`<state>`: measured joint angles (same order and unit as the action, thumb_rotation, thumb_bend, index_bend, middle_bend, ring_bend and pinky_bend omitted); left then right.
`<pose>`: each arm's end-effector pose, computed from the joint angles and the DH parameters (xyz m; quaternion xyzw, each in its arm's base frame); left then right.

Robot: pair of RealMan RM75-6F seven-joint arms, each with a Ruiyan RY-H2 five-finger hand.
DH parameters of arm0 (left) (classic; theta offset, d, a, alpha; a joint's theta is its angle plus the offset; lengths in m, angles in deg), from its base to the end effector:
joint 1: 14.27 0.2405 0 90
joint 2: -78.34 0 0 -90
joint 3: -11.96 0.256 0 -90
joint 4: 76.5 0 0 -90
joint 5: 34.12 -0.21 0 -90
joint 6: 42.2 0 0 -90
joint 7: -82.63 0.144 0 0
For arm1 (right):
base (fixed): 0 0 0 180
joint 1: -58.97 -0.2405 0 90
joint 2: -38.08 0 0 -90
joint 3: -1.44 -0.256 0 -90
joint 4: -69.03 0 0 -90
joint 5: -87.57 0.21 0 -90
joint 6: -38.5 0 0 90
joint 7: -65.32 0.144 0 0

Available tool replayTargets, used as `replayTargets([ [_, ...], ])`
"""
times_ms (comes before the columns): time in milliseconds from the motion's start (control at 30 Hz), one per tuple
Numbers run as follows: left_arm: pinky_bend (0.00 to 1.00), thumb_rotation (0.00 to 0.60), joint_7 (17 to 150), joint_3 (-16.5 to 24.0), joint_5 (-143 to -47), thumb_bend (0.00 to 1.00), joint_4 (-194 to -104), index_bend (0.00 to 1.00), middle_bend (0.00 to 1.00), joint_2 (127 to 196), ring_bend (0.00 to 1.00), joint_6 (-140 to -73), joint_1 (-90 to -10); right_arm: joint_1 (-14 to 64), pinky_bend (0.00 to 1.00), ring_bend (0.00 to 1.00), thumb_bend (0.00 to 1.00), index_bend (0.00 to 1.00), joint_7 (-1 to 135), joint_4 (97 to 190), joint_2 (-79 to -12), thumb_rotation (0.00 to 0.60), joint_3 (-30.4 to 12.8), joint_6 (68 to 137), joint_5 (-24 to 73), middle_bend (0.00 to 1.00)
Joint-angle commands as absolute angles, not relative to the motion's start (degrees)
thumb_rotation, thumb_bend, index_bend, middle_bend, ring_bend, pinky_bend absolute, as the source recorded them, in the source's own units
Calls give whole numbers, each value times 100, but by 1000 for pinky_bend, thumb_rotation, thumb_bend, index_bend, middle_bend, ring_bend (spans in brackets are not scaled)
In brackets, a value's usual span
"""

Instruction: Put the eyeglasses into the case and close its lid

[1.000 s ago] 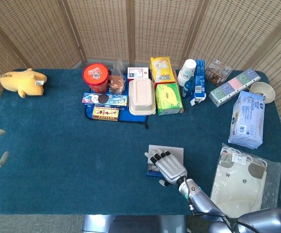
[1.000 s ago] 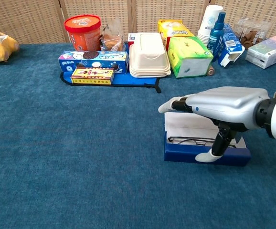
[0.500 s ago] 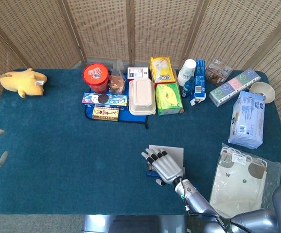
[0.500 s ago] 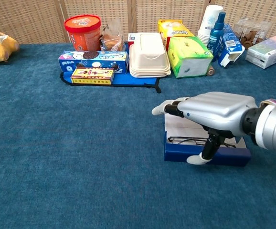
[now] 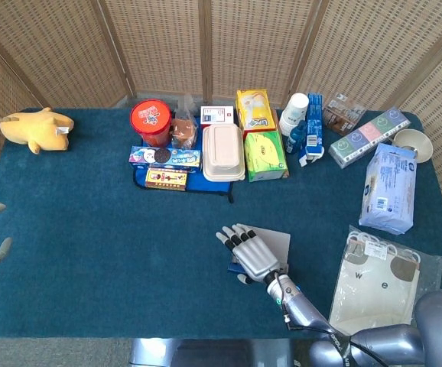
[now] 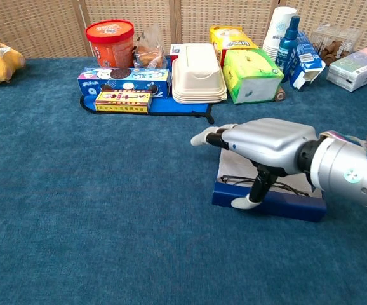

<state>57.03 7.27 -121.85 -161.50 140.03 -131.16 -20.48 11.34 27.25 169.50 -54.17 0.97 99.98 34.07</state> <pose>-0.3216 0.1966 0.1983 -0.5332 -0.4200 -0.5119 0.5266 -0.1036 -0.2680 -0.0572 0.8144 -0.3525 0.3047 0.3459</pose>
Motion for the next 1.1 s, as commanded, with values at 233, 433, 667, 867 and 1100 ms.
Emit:
replayTargets([
  [233, 115, 600, 5745, 718, -12173, 310, -16172, 248, 284, 14006, 210, -13077, -2072, 1024, 127, 0, 239, 0, 2812, 16454, -5543, 600, -335, 9875, 3492, 0],
  [433, 113, 600, 5763, 723, -12153, 309, -16167, 247, 283, 14017, 210, -13049, -2073, 893, 127, 0, 238, 0, 2770, 16074, -5606, 600, -595, 9731, 3739, 0],
  [667, 112, 600, 5763, 723, -12137, 310, -16158, 248, 284, 14003, 210, -13034, -2071, 791, 127, 0, 237, 0, 2851, 15525, -5684, 600, -805, 9556, 3966, 0],
  [867, 112, 600, 5758, 722, -12138, 309, -16150, 247, 284, 14018, 210, -13018, -2081, 760, 127, 0, 238, 0, 2913, 15170, -5712, 599, -888, 9468, 4067, 0],
  [1100, 109, 600, 5770, 708, -12142, 309, -16160, 247, 284, 14016, 209, -13025, -2089, 842, 127, 0, 237, 0, 3095, 14890, -5654, 600, -930, 9481, 4030, 0],
])
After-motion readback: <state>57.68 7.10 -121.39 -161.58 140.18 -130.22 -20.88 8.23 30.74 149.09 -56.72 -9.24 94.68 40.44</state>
